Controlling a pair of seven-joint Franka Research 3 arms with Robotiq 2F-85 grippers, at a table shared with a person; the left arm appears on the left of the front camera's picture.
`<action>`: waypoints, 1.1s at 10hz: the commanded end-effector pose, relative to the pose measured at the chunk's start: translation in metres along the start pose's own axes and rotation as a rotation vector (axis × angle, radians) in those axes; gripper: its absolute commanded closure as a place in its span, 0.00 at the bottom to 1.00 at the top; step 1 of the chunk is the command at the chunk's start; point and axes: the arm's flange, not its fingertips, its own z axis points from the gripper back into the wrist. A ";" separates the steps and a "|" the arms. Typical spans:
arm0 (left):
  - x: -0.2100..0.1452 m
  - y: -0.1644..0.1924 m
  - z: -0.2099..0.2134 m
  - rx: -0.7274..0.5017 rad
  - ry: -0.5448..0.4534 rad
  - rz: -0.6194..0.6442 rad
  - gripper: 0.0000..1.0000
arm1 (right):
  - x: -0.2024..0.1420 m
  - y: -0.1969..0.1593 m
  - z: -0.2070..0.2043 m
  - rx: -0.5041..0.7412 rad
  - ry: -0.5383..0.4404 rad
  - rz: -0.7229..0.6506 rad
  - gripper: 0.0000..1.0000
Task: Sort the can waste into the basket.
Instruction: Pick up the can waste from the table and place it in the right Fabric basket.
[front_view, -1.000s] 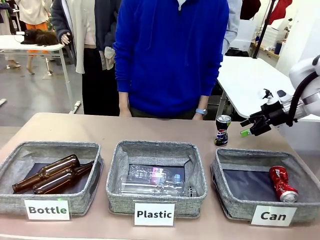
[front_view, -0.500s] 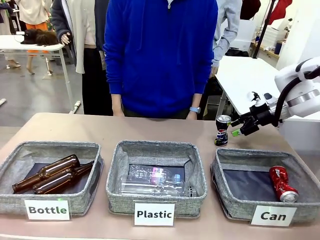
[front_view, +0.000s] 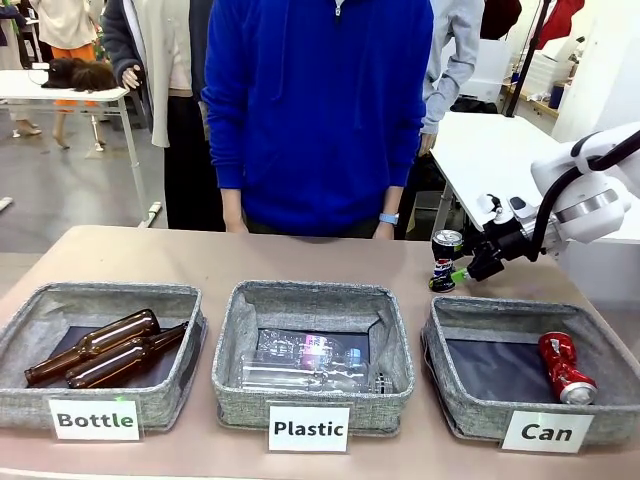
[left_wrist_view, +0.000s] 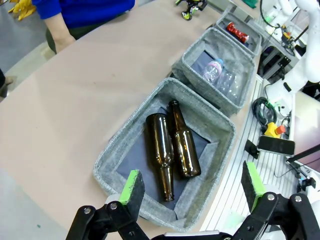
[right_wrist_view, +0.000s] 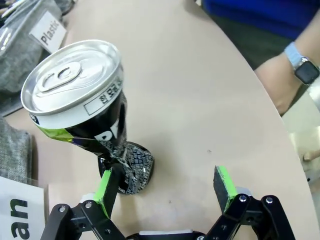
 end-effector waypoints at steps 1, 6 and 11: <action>0.000 -0.002 0.002 -0.007 -0.001 -0.008 0.00 | 0.001 0.001 -0.002 0.057 -0.015 0.066 0.00; 0.000 -0.002 0.002 -0.007 -0.001 -0.008 0.00 | -0.001 0.002 -0.020 0.111 -0.169 0.066 0.00; 0.000 -0.002 0.002 -0.007 -0.001 -0.008 0.00 | 0.005 0.003 -0.025 0.177 -0.383 0.066 0.00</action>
